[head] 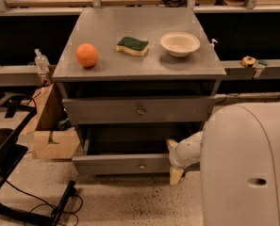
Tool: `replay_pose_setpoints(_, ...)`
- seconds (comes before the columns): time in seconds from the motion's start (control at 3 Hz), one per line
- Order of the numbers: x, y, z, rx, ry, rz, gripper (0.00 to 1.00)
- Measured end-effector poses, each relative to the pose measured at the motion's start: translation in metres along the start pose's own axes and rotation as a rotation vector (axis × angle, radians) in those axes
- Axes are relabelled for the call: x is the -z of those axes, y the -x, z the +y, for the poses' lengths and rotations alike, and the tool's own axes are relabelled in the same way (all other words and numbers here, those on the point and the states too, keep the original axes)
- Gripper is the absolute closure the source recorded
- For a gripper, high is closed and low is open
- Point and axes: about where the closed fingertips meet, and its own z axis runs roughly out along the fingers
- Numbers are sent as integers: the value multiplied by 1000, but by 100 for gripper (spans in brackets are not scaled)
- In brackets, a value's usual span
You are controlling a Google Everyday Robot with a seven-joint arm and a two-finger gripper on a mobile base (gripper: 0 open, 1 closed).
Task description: Open middle drawer
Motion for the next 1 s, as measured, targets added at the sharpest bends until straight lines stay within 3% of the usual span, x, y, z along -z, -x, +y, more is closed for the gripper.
replay_pose_setpoints(0.33, 2, 11, -14, 14, -7, -9, 0)
replay_pose_setpoints(0.67, 4, 4, -14, 32, 12, 36, 18)
replay_pose_setpoints(1.0, 7, 2, -3, 58, 96, 121, 50)
